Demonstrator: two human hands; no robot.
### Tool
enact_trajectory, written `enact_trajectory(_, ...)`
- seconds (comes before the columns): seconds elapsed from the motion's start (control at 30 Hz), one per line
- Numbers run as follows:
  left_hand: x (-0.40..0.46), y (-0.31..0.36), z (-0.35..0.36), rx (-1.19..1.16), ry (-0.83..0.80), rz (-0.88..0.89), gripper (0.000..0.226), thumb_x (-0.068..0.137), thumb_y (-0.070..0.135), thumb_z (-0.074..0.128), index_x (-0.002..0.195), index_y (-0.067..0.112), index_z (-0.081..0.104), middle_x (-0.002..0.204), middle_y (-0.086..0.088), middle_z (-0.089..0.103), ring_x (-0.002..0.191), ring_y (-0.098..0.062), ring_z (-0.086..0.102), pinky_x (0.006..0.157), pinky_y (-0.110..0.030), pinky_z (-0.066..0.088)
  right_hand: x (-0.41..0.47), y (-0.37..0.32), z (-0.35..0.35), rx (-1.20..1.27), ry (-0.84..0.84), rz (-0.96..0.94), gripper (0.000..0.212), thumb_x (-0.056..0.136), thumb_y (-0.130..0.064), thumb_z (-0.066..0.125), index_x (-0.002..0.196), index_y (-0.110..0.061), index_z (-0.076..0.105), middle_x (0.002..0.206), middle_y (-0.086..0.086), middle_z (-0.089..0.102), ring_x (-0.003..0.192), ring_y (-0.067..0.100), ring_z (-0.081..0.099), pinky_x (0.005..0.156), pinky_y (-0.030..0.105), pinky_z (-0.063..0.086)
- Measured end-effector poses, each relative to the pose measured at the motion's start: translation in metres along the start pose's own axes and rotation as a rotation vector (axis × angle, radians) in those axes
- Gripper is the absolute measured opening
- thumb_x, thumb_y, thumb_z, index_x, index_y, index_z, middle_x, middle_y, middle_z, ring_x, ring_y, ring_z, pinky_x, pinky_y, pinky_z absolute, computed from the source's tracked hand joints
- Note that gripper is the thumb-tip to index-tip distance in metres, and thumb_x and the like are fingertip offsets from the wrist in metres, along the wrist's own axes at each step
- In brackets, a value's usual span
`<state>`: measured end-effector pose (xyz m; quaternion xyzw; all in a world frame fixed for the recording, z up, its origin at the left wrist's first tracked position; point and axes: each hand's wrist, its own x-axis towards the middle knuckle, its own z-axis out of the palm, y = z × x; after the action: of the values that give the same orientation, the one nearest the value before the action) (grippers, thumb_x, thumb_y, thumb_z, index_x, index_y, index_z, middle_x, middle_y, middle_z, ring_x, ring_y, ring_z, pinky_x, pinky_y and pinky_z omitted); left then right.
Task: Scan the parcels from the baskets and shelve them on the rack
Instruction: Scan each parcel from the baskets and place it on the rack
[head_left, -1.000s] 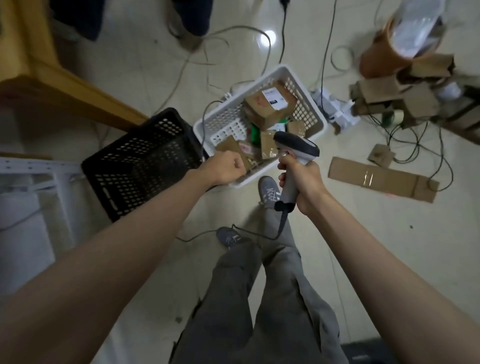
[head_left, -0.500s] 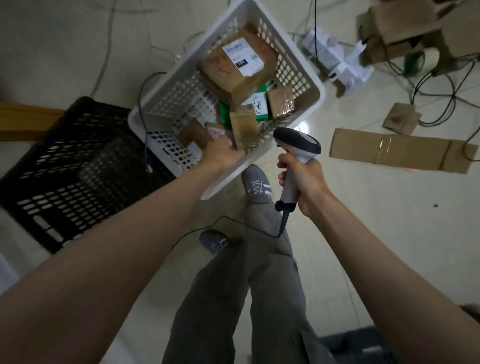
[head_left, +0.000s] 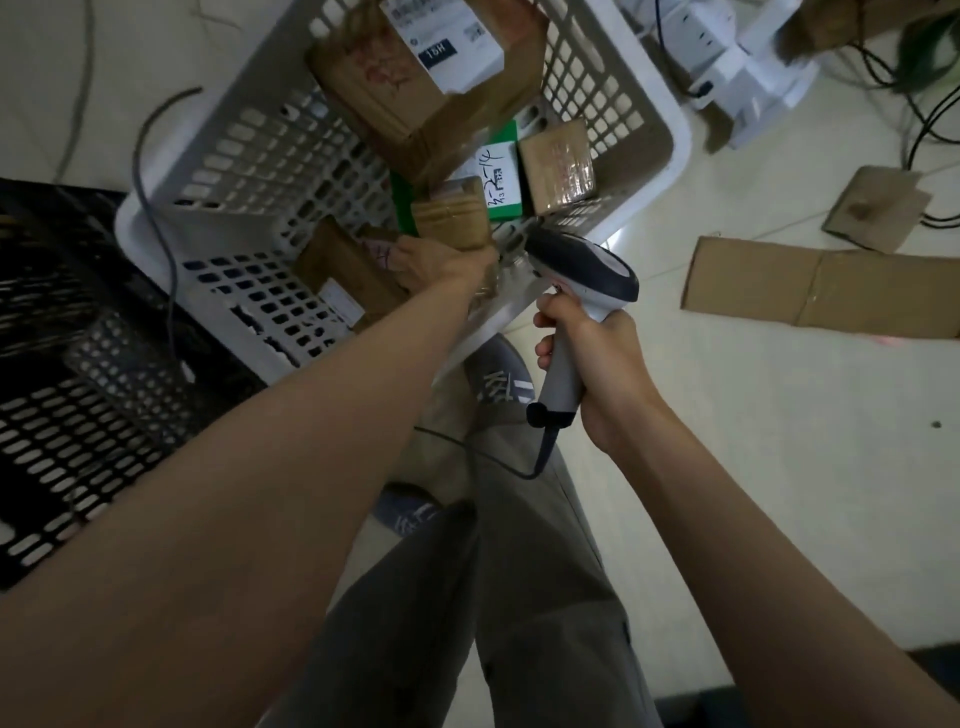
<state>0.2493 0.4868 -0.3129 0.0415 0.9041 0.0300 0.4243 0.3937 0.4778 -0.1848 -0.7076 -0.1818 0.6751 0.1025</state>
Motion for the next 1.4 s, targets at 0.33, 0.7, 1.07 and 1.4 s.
enact_trajectory(0.33,0.011,-0.003,0.013,-0.07,0.062,-0.006,0.141,0.062,0.061,0.086,0.158,0.004,0.0,0.163,-0.016,0.015,0.147,-0.031,0.027,0.116,-0.04,0.033,-0.004,0.009,-0.003,-0.035,0.003,-0.002,0.008,0.096,-0.013,0.063,0.09,-0.017,0.066,0.07,0.005,0.064,0.056,0.012,0.059,0.06,0.03,0.053)
enact_trajectory(0.7,-0.024,-0.029,-0.052,-0.195,0.007,0.072,0.11,0.073,0.039,0.087,0.154,0.004,0.021,0.154,-0.013,0.036,0.139,-0.029,0.04,0.109,-0.033,0.038,-0.068,-0.009,0.012,0.064,-0.045,-0.002,0.006,0.095,-0.011,0.064,0.09,-0.012,0.067,0.071,0.008,0.061,0.056,0.015,0.056,0.06,0.03,0.05)
enact_trajectory(1.07,0.014,-0.004,0.026,-0.266,0.115,-0.101,0.15,0.062,0.055,0.09,0.159,0.011,-0.016,0.165,-0.01,0.006,0.146,-0.035,0.029,0.116,-0.047,0.032,-0.006,0.015,0.0,0.056,-0.008,-0.009,0.009,0.093,-0.015,0.067,0.084,-0.016,0.068,0.062,0.001,0.062,0.052,0.013,0.055,0.056,0.028,0.05)
enact_trajectory(1.4,-0.009,-0.044,-0.021,-0.019,0.261,0.236,0.101,0.065,0.056,0.084,0.143,0.012,0.037,0.141,-0.012,0.04,0.128,-0.032,0.044,0.105,-0.045,0.042,-0.03,0.003,-0.015,0.016,-0.018,-0.036,0.012,0.092,-0.012,0.066,0.083,-0.017,0.069,0.065,0.007,0.061,0.053,0.015,0.055,0.052,0.027,0.051)
